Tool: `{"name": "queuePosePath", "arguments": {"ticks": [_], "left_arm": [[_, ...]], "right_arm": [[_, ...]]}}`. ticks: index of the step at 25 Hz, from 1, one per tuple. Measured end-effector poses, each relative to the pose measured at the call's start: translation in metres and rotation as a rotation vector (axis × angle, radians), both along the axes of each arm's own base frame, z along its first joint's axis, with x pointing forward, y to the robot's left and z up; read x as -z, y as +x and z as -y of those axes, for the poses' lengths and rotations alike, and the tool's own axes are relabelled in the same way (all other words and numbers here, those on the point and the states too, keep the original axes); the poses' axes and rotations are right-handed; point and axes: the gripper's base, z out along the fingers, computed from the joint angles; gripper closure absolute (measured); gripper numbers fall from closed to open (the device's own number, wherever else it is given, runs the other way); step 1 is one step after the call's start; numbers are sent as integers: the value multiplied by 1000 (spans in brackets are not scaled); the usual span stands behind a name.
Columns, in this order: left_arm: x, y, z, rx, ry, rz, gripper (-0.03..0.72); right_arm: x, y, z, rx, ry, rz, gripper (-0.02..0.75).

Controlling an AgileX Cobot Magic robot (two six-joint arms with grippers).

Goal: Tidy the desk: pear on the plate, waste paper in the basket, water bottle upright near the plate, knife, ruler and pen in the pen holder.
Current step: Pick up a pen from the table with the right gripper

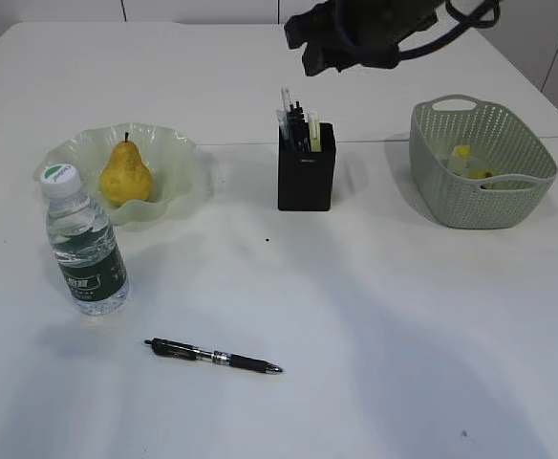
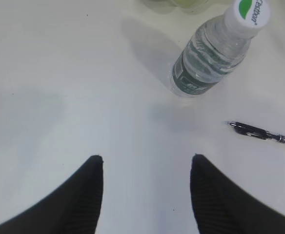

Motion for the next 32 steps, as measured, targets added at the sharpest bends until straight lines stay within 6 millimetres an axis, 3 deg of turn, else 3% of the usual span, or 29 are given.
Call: {"name": "queuePosePath", "arguments": {"ticks": [6, 14, 24, 32], "left_arm": [[0, 0, 0, 0, 0, 2, 286], [0, 0, 0, 0, 3, 5, 286], [-2, 3, -4, 3, 54, 39, 286], [-3, 4, -6, 6, 85, 55, 286]], "right_arm": [[-9, -32, -28, -174, -127, -180, 431], [2, -63, -64, -352, -241, -279, 431], [62, -80, -119, -577, -439, -357, 431], [112, -87, -148, -725, -537, -390, 431]]}}
